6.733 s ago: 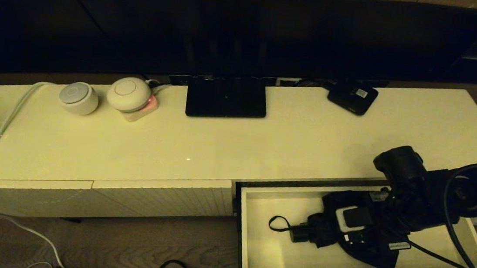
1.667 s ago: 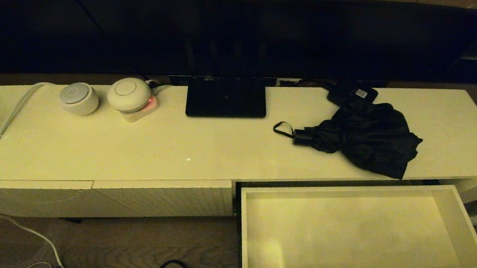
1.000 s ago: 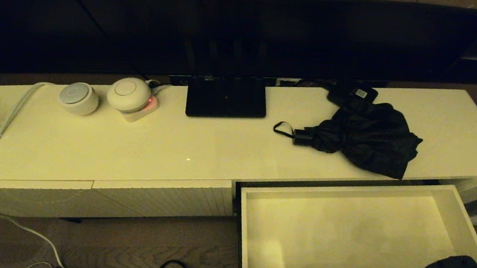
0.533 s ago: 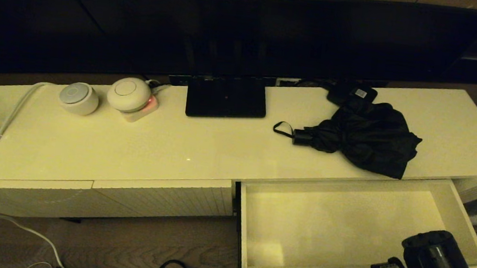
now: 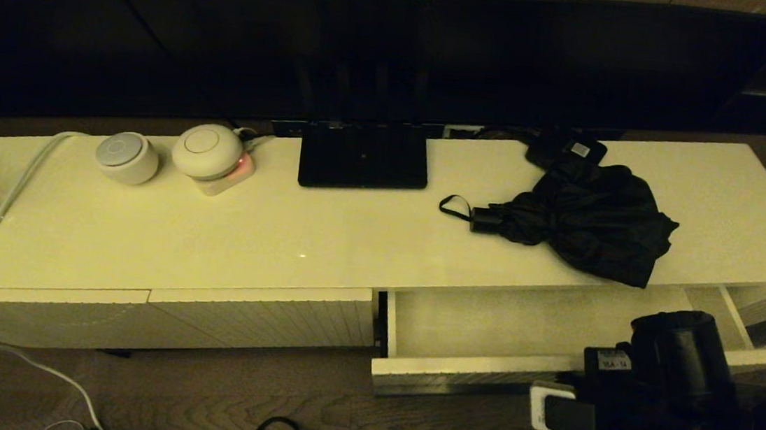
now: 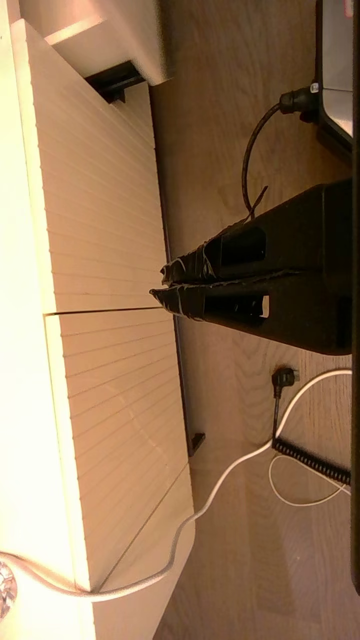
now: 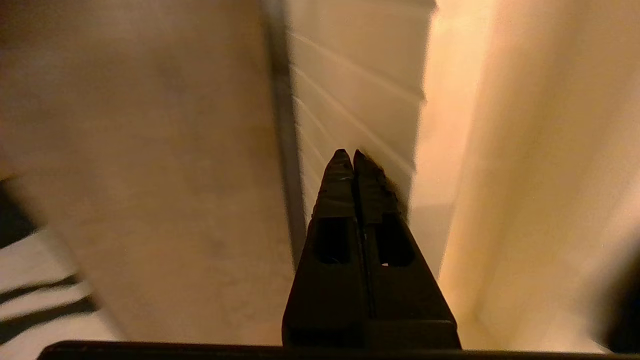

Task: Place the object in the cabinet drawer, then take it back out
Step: Close the drawer

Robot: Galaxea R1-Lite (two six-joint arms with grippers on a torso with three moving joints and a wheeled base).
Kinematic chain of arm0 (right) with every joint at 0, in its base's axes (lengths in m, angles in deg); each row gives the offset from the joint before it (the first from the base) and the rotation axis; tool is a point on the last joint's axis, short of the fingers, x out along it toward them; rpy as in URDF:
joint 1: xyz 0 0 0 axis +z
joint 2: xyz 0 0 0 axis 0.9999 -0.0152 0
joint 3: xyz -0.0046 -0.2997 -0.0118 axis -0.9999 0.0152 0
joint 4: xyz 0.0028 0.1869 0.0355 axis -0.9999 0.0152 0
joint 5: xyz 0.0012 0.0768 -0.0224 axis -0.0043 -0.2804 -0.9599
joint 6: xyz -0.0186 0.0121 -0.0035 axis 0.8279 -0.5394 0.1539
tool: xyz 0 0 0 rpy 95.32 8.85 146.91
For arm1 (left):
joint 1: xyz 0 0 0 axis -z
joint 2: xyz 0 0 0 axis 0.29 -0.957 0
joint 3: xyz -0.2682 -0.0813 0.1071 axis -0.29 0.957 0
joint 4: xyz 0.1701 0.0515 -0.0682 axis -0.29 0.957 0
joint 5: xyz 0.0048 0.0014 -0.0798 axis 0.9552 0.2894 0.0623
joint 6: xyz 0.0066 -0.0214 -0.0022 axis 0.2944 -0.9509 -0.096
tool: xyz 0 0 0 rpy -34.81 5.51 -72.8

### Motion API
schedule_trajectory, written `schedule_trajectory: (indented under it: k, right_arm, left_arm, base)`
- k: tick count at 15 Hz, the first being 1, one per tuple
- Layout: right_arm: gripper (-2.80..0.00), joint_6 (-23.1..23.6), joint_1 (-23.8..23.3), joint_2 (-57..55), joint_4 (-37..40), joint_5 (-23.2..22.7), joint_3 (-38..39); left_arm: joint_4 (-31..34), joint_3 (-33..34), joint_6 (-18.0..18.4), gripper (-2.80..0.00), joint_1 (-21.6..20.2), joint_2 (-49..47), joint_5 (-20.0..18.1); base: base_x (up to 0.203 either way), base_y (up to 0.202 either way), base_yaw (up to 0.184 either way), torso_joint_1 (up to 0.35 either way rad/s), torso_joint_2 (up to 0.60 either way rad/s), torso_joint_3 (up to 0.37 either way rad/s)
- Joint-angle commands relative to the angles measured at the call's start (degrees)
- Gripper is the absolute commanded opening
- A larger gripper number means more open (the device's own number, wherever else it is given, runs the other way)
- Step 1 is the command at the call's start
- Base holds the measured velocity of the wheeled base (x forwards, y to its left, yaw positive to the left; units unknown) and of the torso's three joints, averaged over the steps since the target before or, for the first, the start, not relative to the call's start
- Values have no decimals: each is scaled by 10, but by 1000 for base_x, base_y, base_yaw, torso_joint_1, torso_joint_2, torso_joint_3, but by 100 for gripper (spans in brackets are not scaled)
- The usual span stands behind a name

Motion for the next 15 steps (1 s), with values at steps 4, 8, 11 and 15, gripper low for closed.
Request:
schedule_trajectory:
  k: [4,8,11,15]
  right_arm:
    - [-280,3,-22,-46,-34,4,-78]
    - [-280,3,-35,-65,-61,4,-116]
    - [-280,3,-39,-56,-60,4,-116]
    - [-280,3,-43,36,-35,14,-69]
  left_arm:
    - [0,2,0,-280,0,0,0]
    - [0,2,0,-280,0,0,0]
    - [0,2,0,-280,0,0,0]
    - [0,2,0,-280,0,0,0]
  base:
    - [0,0,0,0,0,0]
    - [0,0,0,0,0,0]
    - [0,0,0,0,0,0]
    - [0,0,0,0,0,0]
